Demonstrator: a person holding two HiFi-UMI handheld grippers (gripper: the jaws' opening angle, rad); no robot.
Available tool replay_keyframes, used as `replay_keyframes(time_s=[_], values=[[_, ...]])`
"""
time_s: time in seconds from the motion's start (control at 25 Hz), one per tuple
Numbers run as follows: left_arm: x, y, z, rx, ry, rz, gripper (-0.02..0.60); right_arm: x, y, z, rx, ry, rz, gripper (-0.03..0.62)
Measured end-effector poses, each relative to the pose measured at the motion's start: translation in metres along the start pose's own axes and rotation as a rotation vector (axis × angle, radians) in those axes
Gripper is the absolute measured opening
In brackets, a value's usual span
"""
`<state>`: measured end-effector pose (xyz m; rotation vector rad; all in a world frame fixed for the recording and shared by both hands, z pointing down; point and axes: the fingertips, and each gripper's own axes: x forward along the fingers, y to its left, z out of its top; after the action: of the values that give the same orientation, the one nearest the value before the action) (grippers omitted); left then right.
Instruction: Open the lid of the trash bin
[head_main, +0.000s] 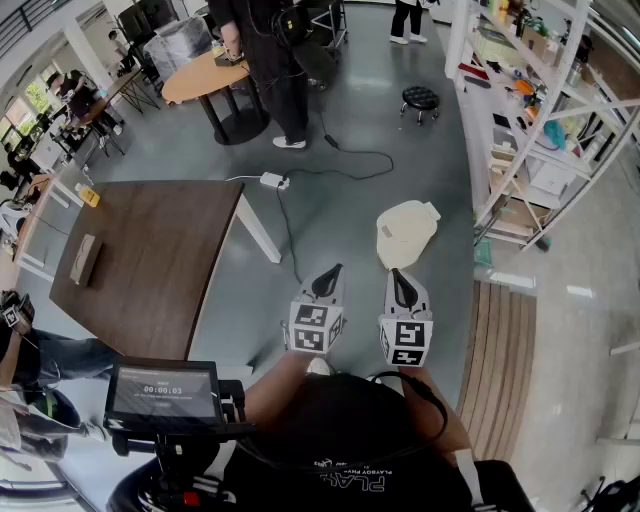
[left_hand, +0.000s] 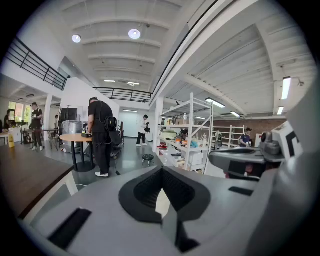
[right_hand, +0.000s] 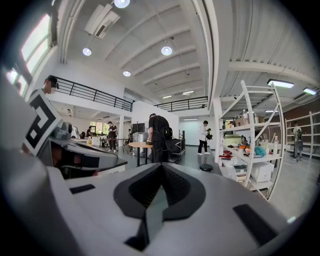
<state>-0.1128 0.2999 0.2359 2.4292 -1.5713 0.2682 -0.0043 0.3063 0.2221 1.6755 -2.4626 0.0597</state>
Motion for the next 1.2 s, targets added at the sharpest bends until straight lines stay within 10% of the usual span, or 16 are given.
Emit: replay_keyframes(time_s=[1.2], values=[[0.061,-0.04,-0.007,-0.026,0.029,-0.011,-0.003,0.0,-0.065,-0.035,0.019,0.054,-0.008,0.005]])
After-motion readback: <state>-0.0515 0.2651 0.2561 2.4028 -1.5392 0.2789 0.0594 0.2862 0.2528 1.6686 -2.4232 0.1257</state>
